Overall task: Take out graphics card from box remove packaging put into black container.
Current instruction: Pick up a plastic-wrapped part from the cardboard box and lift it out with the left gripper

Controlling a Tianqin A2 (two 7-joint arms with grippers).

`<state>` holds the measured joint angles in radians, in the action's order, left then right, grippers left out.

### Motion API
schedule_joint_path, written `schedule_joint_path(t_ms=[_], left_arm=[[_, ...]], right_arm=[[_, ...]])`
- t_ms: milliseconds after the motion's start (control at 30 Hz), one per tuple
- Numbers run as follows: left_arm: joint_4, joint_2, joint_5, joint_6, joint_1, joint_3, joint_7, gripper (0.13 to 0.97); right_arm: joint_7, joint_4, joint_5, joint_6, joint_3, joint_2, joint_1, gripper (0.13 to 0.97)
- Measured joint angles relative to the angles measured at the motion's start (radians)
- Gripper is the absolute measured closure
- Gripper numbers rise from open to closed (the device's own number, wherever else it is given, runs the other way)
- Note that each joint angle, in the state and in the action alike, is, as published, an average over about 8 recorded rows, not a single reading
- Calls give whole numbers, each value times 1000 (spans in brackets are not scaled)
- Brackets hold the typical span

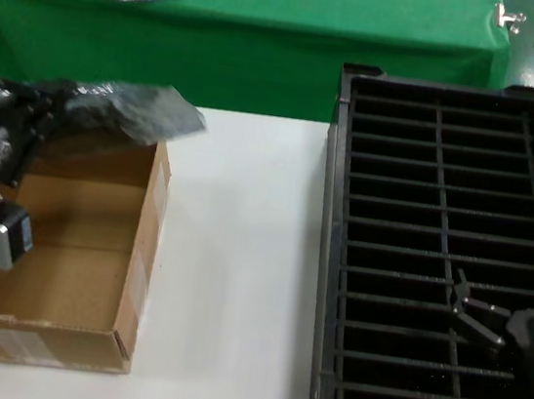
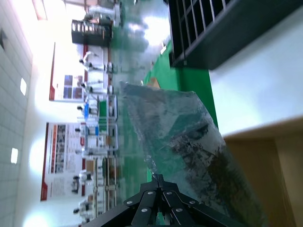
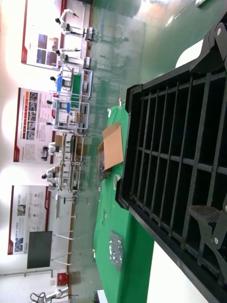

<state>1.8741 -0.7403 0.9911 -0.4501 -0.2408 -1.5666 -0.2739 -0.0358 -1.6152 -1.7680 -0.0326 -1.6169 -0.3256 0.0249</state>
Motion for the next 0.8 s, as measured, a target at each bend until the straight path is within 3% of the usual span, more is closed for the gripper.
schedule_joint_path(t_ms=[400,800], left_arm=[[93,31,50,36,79,-75,-53,958],[99,33,54,39,87,-84,-59,958]], right_arm=[[0,0,0,0,0,0,0,129],[58,-32,-6,-73,20,39,17,129]])
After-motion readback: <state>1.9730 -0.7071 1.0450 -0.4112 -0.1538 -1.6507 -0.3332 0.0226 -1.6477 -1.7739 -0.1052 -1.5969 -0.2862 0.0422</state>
